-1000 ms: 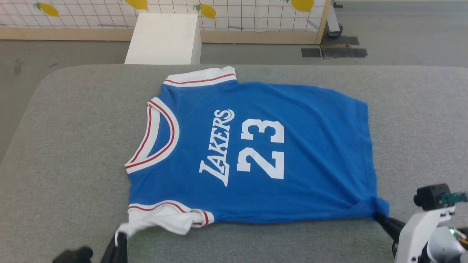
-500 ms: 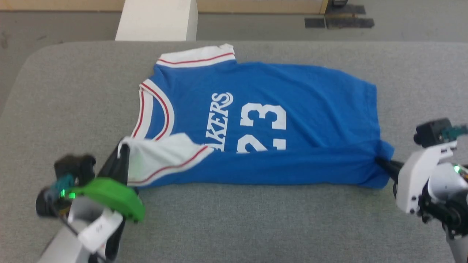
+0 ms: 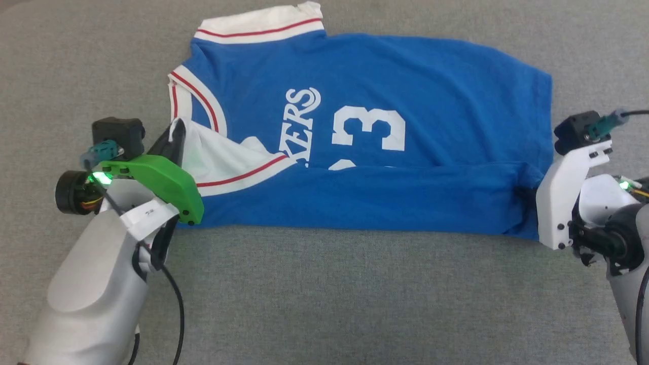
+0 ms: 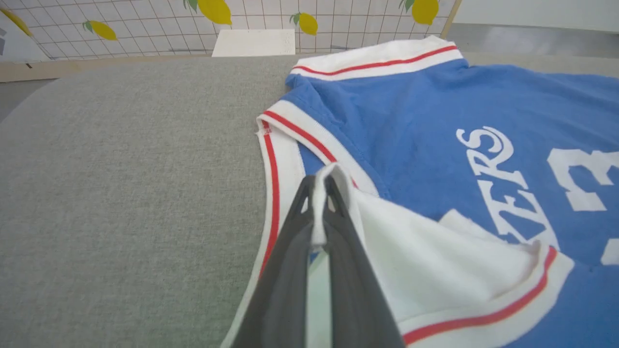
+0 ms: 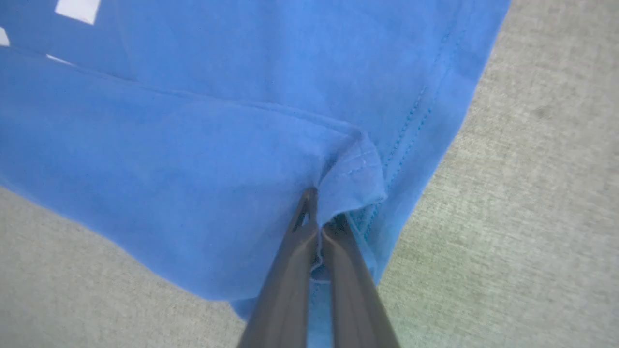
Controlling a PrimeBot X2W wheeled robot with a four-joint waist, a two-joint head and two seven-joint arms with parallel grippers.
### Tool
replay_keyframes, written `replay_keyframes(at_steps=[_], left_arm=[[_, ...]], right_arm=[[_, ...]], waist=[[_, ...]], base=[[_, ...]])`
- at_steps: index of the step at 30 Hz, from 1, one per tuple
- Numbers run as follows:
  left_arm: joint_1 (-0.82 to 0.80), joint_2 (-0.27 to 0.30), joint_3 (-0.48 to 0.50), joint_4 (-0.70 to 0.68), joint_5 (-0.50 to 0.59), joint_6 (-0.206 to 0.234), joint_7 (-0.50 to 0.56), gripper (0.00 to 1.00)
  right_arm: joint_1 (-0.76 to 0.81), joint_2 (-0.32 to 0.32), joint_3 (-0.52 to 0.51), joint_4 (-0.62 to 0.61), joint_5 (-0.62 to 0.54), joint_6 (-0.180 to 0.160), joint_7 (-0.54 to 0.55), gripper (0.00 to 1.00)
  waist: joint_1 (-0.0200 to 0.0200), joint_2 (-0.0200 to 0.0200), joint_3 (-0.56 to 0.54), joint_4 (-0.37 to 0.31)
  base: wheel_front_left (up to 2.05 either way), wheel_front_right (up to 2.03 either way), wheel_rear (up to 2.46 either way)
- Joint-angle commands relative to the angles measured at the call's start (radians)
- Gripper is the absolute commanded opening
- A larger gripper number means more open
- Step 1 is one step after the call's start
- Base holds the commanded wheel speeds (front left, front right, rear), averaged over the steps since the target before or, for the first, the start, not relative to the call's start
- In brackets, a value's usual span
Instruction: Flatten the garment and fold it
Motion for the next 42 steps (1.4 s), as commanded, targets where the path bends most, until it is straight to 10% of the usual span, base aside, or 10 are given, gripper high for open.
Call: replay_keyframes(at_steps=[1, 12, 13, 14, 15, 42], left_arm=[[-0.024, -0.009, -0.007, 0.027, 0.013, -0.008, 0.004, 0.0], [-0.079, -0.055, -0.024, 0.214, -0.017, -0.036, 0.024, 0.0], [-0.083, -0.058, -0.023, 0.224, -0.019, -0.039, 0.018, 0.32], [-0.086, -0.059, -0.023, 0.231, -0.02, -0.04, 0.016, 0.91], [-0.09, -0.061, -0.023, 0.239, -0.022, -0.04, 0.015, 1.0], [0.298, -0.031, 0.16, -0.055, -0.036, 0.078, -0.296, 1.0]], right_arm=[[-0.012, 0.007, 0.009, 0.013, -0.009, -0.001, 0.014, 0.0], [-0.012, 0.015, 0.032, 0.045, -0.01, -0.001, 0.084, 0.0], [-0.01, 0.015, 0.033, 0.046, -0.01, -0.001, 0.08, 0.29], [-0.009, 0.016, 0.032, 0.044, -0.011, -0.001, 0.071, 0.82], [-0.004, 0.016, 0.03, 0.046, -0.012, -0.001, 0.066, 1.0], [0.287, 0.155, -0.212, -0.075, -0.034, -0.001, -0.599, 1.0]], waist=[[-0.0002, 0.0, 0.019, -0.003], [-0.0002, 0.0, 0.014, -0.007], [-0.0002, 0.0, 0.009, -0.006], [-0.0002, 0.0, 0.005, -0.006], [-0.0002, 0.0, 0.0, -0.004], [-0.0002, 0.0, -0.255, -0.014]], base=[[0.0, 0.0, 0.0], [0.0, 0.0, 0.0], [0.0, 0.0, 0.0], [0.0, 0.0, 0.0], [0.0, 0.0, 0.0], [0.0, 0.0, 0.0]])
